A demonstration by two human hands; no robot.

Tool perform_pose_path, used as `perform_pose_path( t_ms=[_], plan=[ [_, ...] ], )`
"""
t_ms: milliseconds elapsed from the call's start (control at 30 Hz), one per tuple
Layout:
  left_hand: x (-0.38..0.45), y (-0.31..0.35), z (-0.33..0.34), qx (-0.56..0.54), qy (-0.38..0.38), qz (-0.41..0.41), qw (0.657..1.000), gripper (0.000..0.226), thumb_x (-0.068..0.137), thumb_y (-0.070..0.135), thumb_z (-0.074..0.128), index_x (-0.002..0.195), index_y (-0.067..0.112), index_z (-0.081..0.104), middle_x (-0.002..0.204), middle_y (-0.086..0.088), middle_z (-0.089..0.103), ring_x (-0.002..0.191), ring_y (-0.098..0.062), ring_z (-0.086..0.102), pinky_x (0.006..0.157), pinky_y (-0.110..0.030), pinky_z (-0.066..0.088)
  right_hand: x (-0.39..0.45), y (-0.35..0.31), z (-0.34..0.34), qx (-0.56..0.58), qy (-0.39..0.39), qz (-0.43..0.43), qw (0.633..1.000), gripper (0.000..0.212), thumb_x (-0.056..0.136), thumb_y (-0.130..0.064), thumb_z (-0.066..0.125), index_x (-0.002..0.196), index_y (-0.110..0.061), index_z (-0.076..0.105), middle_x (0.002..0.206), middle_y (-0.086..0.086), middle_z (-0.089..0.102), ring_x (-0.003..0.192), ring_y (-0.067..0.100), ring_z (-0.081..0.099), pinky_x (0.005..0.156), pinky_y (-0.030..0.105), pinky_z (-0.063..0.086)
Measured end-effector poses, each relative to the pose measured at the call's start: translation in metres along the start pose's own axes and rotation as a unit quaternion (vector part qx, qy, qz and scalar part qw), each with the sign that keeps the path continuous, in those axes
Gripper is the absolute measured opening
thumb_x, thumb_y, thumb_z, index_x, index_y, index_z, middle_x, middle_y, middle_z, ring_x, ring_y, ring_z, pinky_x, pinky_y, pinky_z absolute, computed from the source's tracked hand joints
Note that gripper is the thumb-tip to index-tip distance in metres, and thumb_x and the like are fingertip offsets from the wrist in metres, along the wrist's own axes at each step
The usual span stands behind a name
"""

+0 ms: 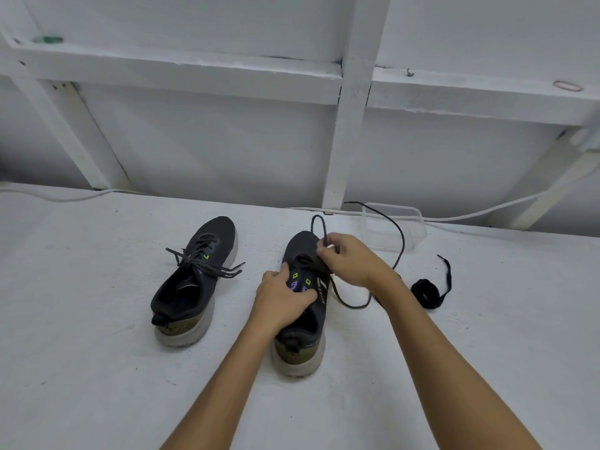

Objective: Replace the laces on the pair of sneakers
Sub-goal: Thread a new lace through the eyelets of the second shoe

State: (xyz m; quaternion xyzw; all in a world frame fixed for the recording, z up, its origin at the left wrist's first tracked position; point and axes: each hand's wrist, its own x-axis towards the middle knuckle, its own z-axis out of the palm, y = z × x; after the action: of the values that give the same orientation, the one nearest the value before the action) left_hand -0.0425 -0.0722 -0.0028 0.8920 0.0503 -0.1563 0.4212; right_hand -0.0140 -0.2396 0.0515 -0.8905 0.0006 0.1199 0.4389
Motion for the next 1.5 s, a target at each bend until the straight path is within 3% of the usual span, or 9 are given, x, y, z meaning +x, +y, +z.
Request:
perform_pose_path(
  t_ms=[167,267,333,433,533,767,1067,1367,1500],
  plan=[
    [-0.001,0.0,0.0,-0.019,-0.003,-0.003,1.0,0.079,0.083,0.042,0.068,0.153,0.026,0.037,0.125,-0.002,0.043,0.119,-0.02,0.048,0.095,-0.027,0.04,0.0,0.006,-0.023,0.097,0.091,0.055,0.99,0.021,0.099,-0.034,0.054,0.114,-0.025,0.066,0.08,-0.006,0.059,0.067,0.006,0.053,0.06,0.023,0.041],
    [-0.003,0.002,-0.001,-0.022,-0.007,-0.002,1.0,0.081,0.084,0.042,0.068,0.155,0.025,0.032,0.128,-0.002,0.042,0.123,-0.021,0.046,0.097,-0.027,0.04,0.0,0.012,-0.023,0.137,0.247,0.062,0.957,0.058,0.092,-0.049,0.065,0.143,-0.029,0.048,0.098,0.001,0.066,0.086,0.016,0.062,0.07,0.026,0.045],
    [-0.004,0.002,-0.001,-0.021,-0.004,0.0,1.0,0.076,0.083,0.042,0.068,0.151,0.027,0.038,0.126,-0.001,0.043,0.12,-0.021,0.048,0.096,-0.028,0.041,0.0,0.019,-0.015,0.062,0.279,0.042,0.957,0.071,0.089,-0.049,0.068,0.151,-0.034,0.036,0.077,0.005,0.065,0.076,0.017,0.063,0.07,0.032,0.048],
    [-0.003,0.003,-0.001,-0.018,-0.002,0.002,1.0,0.068,0.082,0.042,0.069,0.144,0.027,0.046,0.121,-0.001,0.044,0.114,-0.02,0.05,0.096,-0.031,0.045,-0.001,0.025,-0.003,0.007,0.277,-0.008,0.961,0.045,0.089,-0.045,0.069,0.132,-0.041,0.057,0.059,-0.002,0.056,0.062,0.012,0.058,0.062,0.032,0.048],
    [-0.002,0.003,-0.001,-0.011,0.005,0.002,1.0,0.065,0.081,0.042,0.069,0.141,0.028,0.048,0.121,-0.001,0.045,0.118,-0.022,0.051,0.096,-0.031,0.045,0.002,0.028,0.009,-0.075,0.126,-0.084,0.986,0.011,0.09,-0.036,0.072,0.1,-0.037,0.077,0.058,-0.021,0.057,0.061,0.0,0.054,0.063,0.025,0.042],
    [0.001,0.0,0.0,-0.013,-0.001,-0.012,1.0,0.073,0.078,0.046,0.069,0.145,0.027,0.046,0.125,-0.003,0.046,0.119,-0.022,0.051,0.097,-0.033,0.047,0.007,0.02,0.029,-0.24,0.058,-0.071,0.966,0.018,0.096,-0.035,0.064,0.111,-0.033,0.073,0.1,-0.009,0.074,0.097,0.016,0.063,0.072,0.026,0.039],
    [-0.002,0.005,0.003,-0.006,0.0,-0.031,1.0,0.041,0.081,0.039,0.066,0.119,0.023,0.06,0.114,-0.006,0.047,0.107,-0.026,0.054,0.094,-0.037,0.05,0.0,-0.003,-0.019,-0.045,-0.041,-0.028,0.998,0.013,0.097,-0.023,0.061,0.089,-0.017,0.069,0.064,-0.013,0.055,0.054,-0.001,0.047,0.058,0.018,0.039],
    [-0.01,0.008,0.0,0.054,0.115,0.079,0.989,0.061,0.083,0.041,0.071,0.136,0.03,0.044,0.142,0.003,0.036,0.131,-0.025,0.036,0.1,-0.039,0.04,0.011,-0.017,-0.018,-0.142,0.101,-0.102,0.979,0.009,0.096,-0.028,0.061,0.089,-0.029,0.066,0.07,-0.011,0.065,0.07,0.009,0.06,0.069,0.032,0.051],
    [0.0,0.015,-0.007,0.151,0.076,0.206,0.964,0.048,0.09,0.028,0.06,0.136,0.037,0.053,0.158,0.009,0.026,0.143,-0.019,0.018,0.109,-0.045,0.031,0.014,-0.035,-0.026,-0.043,0.168,-0.189,0.967,0.005,0.096,-0.024,0.066,0.097,-0.022,0.07,0.083,-0.013,0.071,0.08,0.0,0.064,0.073,0.009,0.045]
  ],
)
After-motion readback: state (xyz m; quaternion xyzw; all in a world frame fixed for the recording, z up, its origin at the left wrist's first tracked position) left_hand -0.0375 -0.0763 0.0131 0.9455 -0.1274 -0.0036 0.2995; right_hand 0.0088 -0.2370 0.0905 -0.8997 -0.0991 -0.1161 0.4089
